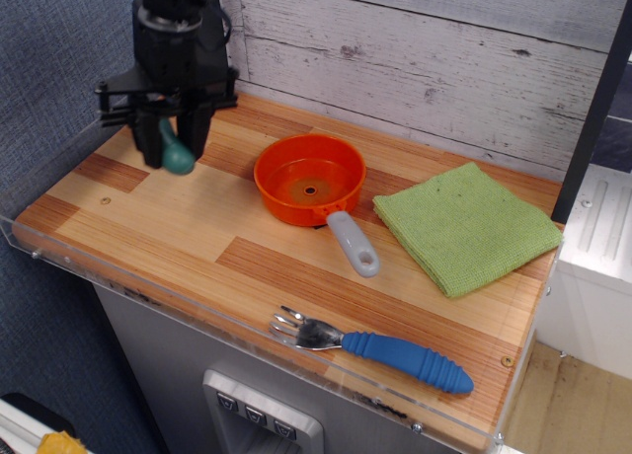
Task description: Place the green vegetable on the left front corner of the table.
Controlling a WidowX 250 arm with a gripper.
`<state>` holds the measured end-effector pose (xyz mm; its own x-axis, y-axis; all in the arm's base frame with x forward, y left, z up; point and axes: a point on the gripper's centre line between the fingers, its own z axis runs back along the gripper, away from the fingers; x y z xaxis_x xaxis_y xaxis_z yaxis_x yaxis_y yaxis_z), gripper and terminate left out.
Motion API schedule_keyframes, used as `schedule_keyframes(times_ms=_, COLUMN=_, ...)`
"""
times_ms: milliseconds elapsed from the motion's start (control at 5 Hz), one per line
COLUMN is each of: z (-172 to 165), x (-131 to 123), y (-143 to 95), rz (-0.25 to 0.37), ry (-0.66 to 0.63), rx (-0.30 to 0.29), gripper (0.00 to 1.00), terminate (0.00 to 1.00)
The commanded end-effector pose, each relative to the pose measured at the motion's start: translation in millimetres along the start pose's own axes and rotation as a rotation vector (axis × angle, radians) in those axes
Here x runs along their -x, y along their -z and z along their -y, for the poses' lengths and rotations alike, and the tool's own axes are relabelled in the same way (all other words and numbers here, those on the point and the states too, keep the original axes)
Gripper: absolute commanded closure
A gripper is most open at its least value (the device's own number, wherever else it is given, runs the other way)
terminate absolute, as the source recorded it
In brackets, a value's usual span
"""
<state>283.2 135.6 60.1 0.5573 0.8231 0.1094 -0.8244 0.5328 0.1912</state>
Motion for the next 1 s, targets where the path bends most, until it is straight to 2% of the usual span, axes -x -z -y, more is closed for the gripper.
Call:
schedule_keyframes(times_ms=0, z=-17, x=-20, y=23, rz=0.06, ry=0.209, rx=0.016, gripper=1.0, terminate=0.0)
schedule_keyframes(times_ms=400, z=-27, x=-23, y=40, rz=0.079, ry=0.276, rx=0.106, gripper=1.0, terminate=0.0)
schedule_keyframes(times_ms=800, z=-32, x=-26, y=46, rz=0.091, ry=0.274, rx=0.119, gripper=1.0, terminate=0.0)
